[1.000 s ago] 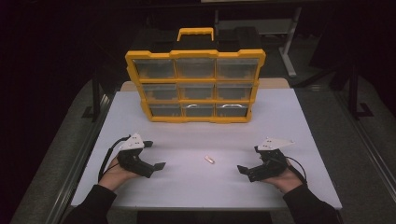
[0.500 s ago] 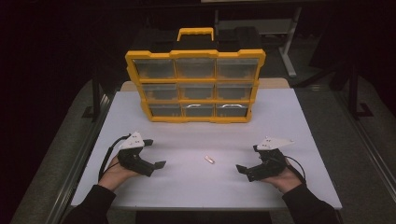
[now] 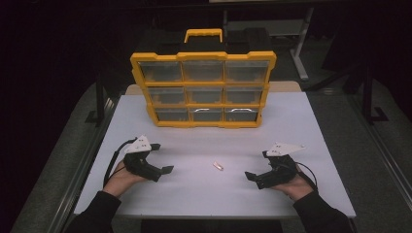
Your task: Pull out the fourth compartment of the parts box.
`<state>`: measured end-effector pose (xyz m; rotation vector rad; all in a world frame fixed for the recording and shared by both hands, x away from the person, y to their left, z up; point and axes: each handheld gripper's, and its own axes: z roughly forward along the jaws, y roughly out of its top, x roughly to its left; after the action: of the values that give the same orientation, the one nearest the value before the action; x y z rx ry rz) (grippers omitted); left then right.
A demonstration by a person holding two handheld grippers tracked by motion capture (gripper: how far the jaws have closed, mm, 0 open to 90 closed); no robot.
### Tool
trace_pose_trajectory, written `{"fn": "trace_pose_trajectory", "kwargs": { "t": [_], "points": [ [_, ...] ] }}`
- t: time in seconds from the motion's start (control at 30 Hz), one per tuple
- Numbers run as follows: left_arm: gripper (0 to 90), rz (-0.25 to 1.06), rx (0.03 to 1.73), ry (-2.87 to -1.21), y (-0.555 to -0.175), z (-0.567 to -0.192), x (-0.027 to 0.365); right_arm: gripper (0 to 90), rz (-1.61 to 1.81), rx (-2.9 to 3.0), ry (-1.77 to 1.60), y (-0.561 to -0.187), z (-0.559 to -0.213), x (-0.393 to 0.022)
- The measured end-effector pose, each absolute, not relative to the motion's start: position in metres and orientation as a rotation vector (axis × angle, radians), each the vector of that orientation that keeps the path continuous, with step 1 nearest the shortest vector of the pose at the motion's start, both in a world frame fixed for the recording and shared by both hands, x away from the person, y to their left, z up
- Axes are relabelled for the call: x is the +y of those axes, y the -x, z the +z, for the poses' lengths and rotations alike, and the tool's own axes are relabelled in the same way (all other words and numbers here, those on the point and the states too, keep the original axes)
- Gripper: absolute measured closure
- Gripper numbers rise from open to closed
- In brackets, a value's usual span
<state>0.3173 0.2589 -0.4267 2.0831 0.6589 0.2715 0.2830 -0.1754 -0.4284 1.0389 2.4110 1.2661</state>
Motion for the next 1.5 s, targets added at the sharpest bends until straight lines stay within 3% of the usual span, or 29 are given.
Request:
{"fn": "trace_pose_trajectory", "kwargs": {
  "t": [1.5],
  "points": [
    [0.4,0.246,0.655,-2.048,-0.328,-0.427,0.245,0.0,1.265,2.412,-1.036,-0.283,-0.428,-0.175]
  ]
}}
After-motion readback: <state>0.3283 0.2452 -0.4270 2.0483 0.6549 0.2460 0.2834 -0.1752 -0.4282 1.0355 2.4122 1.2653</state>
